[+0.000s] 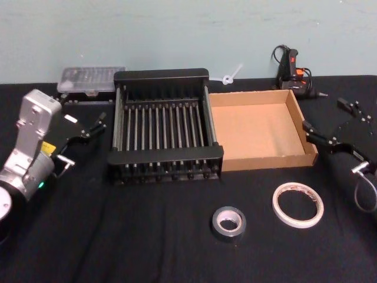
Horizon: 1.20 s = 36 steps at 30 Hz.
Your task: Pick up the white tape and place it into the black box , Pick up the silver tape and place it into the brown box.
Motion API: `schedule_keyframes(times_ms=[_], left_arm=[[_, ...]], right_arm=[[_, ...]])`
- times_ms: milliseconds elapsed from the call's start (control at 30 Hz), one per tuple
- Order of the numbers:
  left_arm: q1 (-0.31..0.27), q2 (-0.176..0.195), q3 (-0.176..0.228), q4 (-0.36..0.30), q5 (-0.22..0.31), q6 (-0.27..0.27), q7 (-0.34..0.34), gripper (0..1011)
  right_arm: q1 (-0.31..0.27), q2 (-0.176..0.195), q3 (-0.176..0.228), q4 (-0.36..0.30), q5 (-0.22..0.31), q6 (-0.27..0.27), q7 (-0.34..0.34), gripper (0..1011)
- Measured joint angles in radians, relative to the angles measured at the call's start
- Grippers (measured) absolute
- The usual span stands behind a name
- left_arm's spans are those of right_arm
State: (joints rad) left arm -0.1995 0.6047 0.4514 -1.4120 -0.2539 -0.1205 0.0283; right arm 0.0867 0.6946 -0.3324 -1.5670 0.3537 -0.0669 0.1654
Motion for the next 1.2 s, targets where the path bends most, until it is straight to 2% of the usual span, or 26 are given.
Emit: schedule_keyframes(times_ms=[333,567,800,1200], left_arm=[[0.000,0.000,0.000,0.000,0.000,0.000,0.000,1001],[0.000,0.000,0.000,0.000,0.000,0.000,0.000,1001],[0.000,0.000,0.000,0.000,0.000,0.000,0.000,1001],[0.000,0.000,0.000,0.000,0.000,0.000,0.000,1001]], right_arm=[[-0.099,0.060,0.054,-0.108,0.086,0.056,0.103,1002],[-0.157,0.093,0.073,-0.160,0.123,0.103,0.167,1002],[-0.180,0.112,0.077,-0.176,0.127,0.139,0.219,1002],[-0.184,0.119,0.060,-0.181,0.122,0.211,0.311,1002]])
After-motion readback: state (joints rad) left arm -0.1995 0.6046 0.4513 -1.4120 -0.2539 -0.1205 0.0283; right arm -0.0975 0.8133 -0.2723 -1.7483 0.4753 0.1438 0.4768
